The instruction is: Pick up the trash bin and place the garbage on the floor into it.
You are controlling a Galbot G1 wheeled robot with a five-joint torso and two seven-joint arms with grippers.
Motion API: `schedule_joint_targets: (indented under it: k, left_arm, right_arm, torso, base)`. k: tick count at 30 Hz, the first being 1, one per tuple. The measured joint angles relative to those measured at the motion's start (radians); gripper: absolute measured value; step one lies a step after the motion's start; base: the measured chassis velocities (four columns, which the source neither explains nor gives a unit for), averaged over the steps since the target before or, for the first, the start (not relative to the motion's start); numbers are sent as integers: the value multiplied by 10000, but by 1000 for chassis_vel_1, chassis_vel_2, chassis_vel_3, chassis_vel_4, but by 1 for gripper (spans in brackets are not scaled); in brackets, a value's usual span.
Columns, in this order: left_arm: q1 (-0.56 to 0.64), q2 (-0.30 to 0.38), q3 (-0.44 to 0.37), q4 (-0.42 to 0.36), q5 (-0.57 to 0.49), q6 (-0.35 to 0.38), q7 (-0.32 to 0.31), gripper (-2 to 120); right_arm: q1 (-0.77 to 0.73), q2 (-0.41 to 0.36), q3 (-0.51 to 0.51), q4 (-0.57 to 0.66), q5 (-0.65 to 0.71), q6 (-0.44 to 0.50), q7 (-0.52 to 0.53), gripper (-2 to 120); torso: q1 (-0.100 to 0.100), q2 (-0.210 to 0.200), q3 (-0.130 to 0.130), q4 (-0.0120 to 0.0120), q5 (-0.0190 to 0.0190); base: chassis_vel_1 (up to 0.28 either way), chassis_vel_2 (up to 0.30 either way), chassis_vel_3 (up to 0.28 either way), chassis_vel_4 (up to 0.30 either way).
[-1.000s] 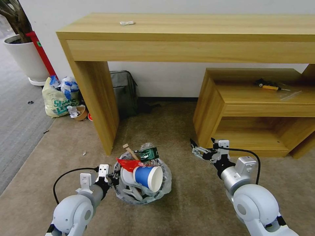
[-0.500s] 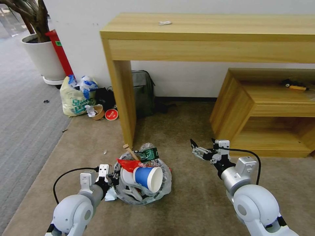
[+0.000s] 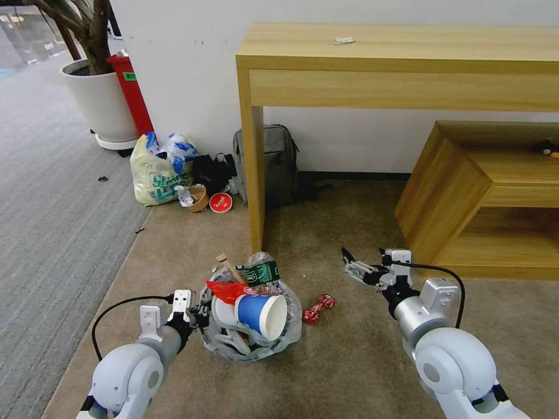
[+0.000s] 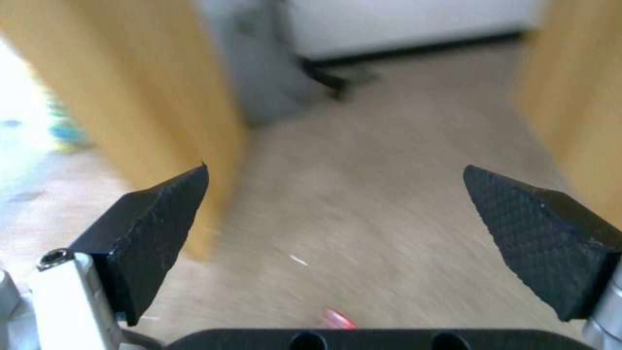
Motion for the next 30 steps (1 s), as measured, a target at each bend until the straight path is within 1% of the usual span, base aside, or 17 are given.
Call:
schedule_joint_targets:
  k: [1, 3, 4, 7, 8, 9, 11, 12, 14, 16, 18, 20, 21, 22, 26, 28, 30]
  left_arm:
    - [0, 0, 0, 0, 0, 0, 0, 0]
    - [-4, 6, -9, -5, -11, 0, 15, 0]
    - [-3, 4, -10, -8, -11, 0, 17, 0]
    - [1, -6, -8, -12, -11, 0, 19, 0]
    - [21, -21, -8, -22, -8, 0, 19, 0]
    - [21, -21, -8, -22, -8, 0, 19, 0]
    - [47, -33, -7, -25, 2, 0, 19, 0]
    - [47, -33, -7, -25, 2, 0, 19, 0]
    - [52, -33, -8, -28, 6, 0, 19, 0]
    - [49, -31, -5, -28, 6, 0, 19, 0]
    - [-64, 17, 114, 29, -8, 0, 21, 0]
    - [-186, 71, 252, 148, -18, 0, 56, 0]
    - [-186, 71, 252, 148, -18, 0, 56, 0]
    - [-212, 83, 299, 199, -19, 0, 87, 0]
    - [-216, 95, 324, 256, -4, 0, 110, 0]
    - [-222, 101, 324, 256, -4, 0, 110, 0]
    - [-237, 110, 299, 258, -14, 0, 111, 0]
  right_arm:
    - [0, 0, 0, 0, 0, 0, 0, 100]
    - [92, 135, 32, -542, 632, -235, 1064, 100]
    - [201, 203, 53, -943, 1070, -349, 1372, 100]
    - [373, 254, 52, -1412, 1411, -459, 1576, 100]
    - [647, 321, -23, -1985, 1809, -587, 1833, 100]
    - [647, 321, -23, -1985, 1809, -587, 1833, 100]
    - [1173, 430, -277, -2823, 2612, -823, 2378, 100]
    - [1173, 430, -277, -2823, 2612, -823, 2378, 100]
    - [1635, 549, -575, -3529, 3120, -982, 2688, 100]
    - [1856, 623, -682, -3855, 3195, -1041, 2705, 100]
    - [2319, 814, -845, -4682, 3210, -1068, 2687, 100]
    - [2533, 886, -858, -5288, 3169, -1075, 2562, 100]
    - [2533, 886, -858, -5288, 3169, -1075, 2562, 100]
    - [2675, 931, -886, -5626, 3156, -1103, 2499, 100]
    - [3197, 1115, -1116, -6553, 3190, -1192, 2403, 100]
    - [3304, 1160, -1172, -6739, 3191, -1189, 2389, 100]
    - [3730, 1343, -1336, -7455, 3145, -1180, 2106, 100]
  torso:
    - [0, 0, 0, 0, 0]
    - [0, 0, 0, -3, 1]
    - [0, -1, 1, -2, 0]
    - [0, 0, 0, -2, 0]
    - [0, 0, 0, -1, -2]
    - [0, 0, 0, -1, -2]
    - [0, 0, 1, 0, -2]
    - [0, 0, 1, 0, -2]
    - [0, 0, 1, 1, 0]
    - [0, -1, 1, 1, 0]
    - [1, -1, 1, 4, 0]
    - [0, 0, 1, 0, -3]
    - [0, 0, 1, 0, -3]
    - [0, -1, 1, -4, -4]
    - [0, -1, 1, 1, -3]
    - [0, -1, 1, 2, -3]
    - [1, -1, 1, 1, -2]
  base:
    - [0, 0, 0, 0]
    - [0, 0, 0, 0]
    - [0, 0, 0, 0]
    - [0, 0, 0, 0]
    - [0, 0, 0, 0]
    - [0, 0, 0, 0]
    - [0, 0, 0, 0]
    - [0, 0, 0, 0]
    - [0, 0, 0, 0]
    - [0, 0, 0, 0]
    - [0, 0, 0, 0]
    - [0, 0, 0, 0]
    - [0, 0, 0, 0]
    - [0, 0, 0, 0]
    - [0, 0, 0, 0]
    - [0, 0, 0, 0]
    - [0, 0, 0, 0]
